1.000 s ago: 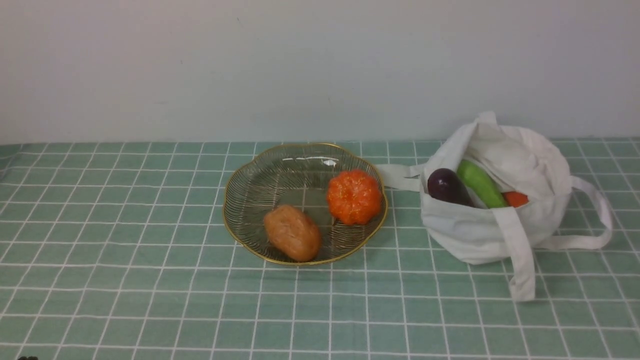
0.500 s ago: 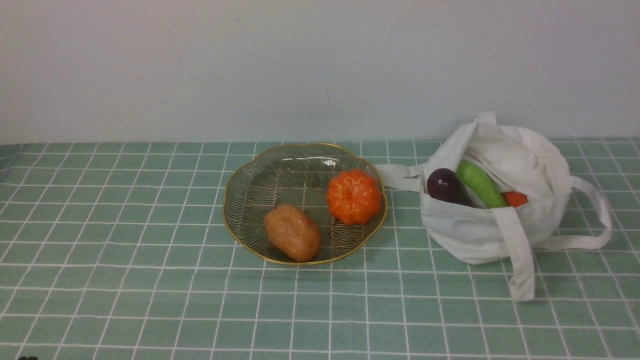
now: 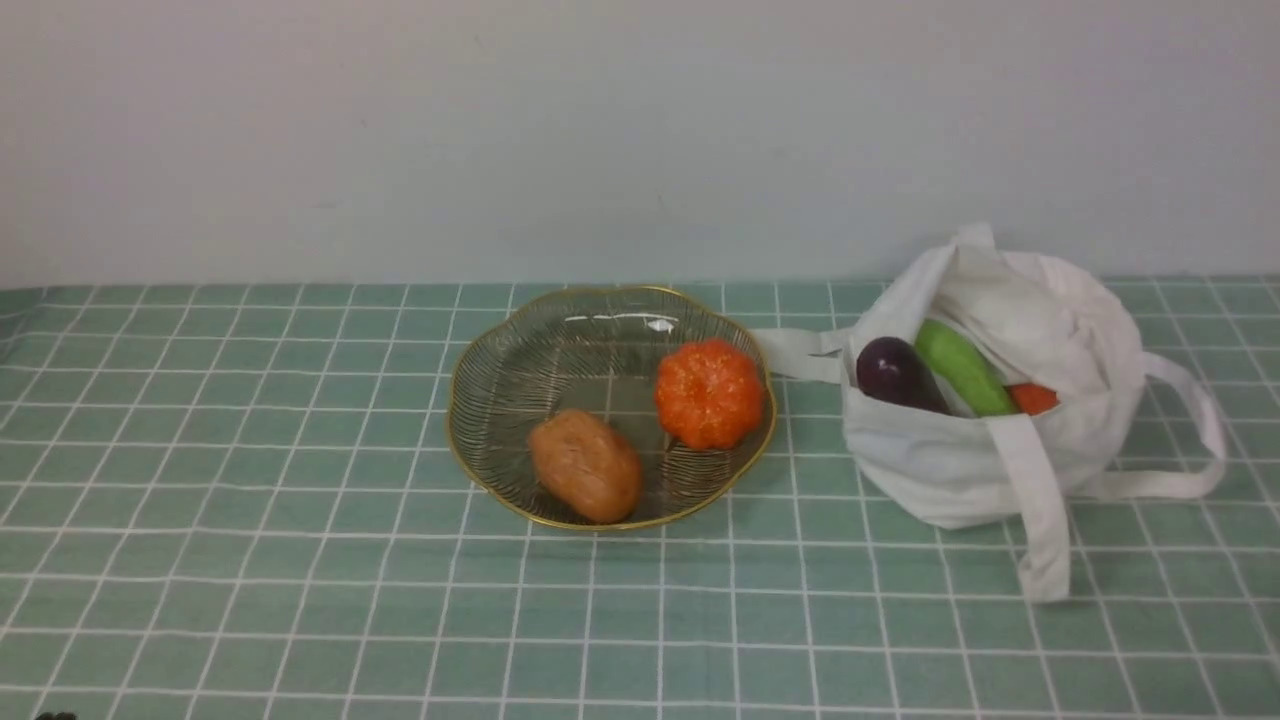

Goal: Take vegetables from cloth bag on blue coffee tablecloth place on plate.

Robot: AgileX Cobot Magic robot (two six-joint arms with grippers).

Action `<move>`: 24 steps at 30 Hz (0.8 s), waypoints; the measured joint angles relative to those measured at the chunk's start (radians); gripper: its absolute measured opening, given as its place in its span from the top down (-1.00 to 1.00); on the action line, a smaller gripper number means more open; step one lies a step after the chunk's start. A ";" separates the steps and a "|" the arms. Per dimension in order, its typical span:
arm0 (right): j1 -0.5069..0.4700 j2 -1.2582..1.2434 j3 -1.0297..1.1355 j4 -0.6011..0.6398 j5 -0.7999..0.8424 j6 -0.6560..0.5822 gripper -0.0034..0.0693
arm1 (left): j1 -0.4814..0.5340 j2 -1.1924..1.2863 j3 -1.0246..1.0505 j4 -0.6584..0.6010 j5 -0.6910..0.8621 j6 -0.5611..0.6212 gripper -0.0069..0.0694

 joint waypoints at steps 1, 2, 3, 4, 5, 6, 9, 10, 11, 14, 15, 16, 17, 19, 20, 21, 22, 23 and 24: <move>-0.004 -0.001 0.001 0.001 -0.005 0.000 0.94 | 0.000 0.000 0.000 0.000 0.000 0.000 0.84; -0.005 -0.002 0.001 0.002 -0.007 0.000 0.94 | 0.000 0.000 0.000 0.000 0.000 0.000 0.84; -0.005 -0.002 0.002 0.004 -0.010 0.000 0.94 | 0.000 0.000 0.000 0.000 0.000 0.000 0.84; -0.005 -0.002 0.002 0.004 -0.010 0.000 0.94 | 0.000 0.000 0.000 0.000 0.000 0.000 0.84; -0.005 -0.002 0.002 0.005 -0.010 0.000 0.94 | 0.000 0.000 0.000 0.000 0.000 0.000 0.84; -0.005 -0.002 0.002 0.005 -0.010 0.000 0.94 | 0.000 0.000 0.000 0.000 0.000 0.000 0.84; -0.005 -0.002 0.002 0.005 -0.010 0.000 0.94 | 0.000 0.000 0.000 -0.001 0.000 0.000 0.84; -0.005 -0.002 0.002 0.005 -0.010 0.000 0.94 | 0.000 0.000 0.000 -0.001 0.000 0.000 0.84; -0.005 -0.002 0.002 0.005 -0.010 0.000 0.94 | 0.000 0.000 0.000 -0.001 0.000 0.000 0.84; -0.005 -0.002 0.002 0.005 -0.010 0.000 0.94 | 0.000 0.000 0.000 -0.001 0.000 0.000 0.84; -0.005 -0.002 0.002 0.005 -0.010 0.000 0.94 | 0.000 0.000 0.000 -0.001 0.000 0.000 0.84; -0.005 -0.002 0.002 0.005 -0.010 0.000 0.94 | 0.000 0.000 0.000 -0.001 0.000 0.000 0.84; -0.005 -0.002 0.002 0.005 -0.010 -0.001 0.94 | 0.000 0.000 0.000 -0.001 0.000 0.000 0.84; -0.005 -0.002 0.002 0.005 -0.010 -0.001 0.94 | 0.000 0.000 0.000 -0.001 0.000 0.000 0.84; -0.005 -0.002 0.002 0.005 -0.010 -0.001 0.94 | 0.000 0.000 0.000 -0.001 0.000 0.000 0.84; -0.005 -0.002 0.002 0.005 -0.010 -0.001 0.94 | 0.000 0.000 0.000 -0.001 0.000 0.000 0.84; -0.005 -0.002 0.002 0.005 -0.010 -0.001 0.94 | 0.000 0.000 0.000 -0.001 0.000 0.000 0.84; -0.005 -0.002 0.002 0.005 -0.010 -0.001 0.94 | 0.000 0.000 0.000 -0.001 0.000 0.000 0.84; -0.005 -0.002 0.002 0.005 -0.010 -0.001 0.94 | 0.000 0.000 0.000 -0.001 0.000 0.000 0.84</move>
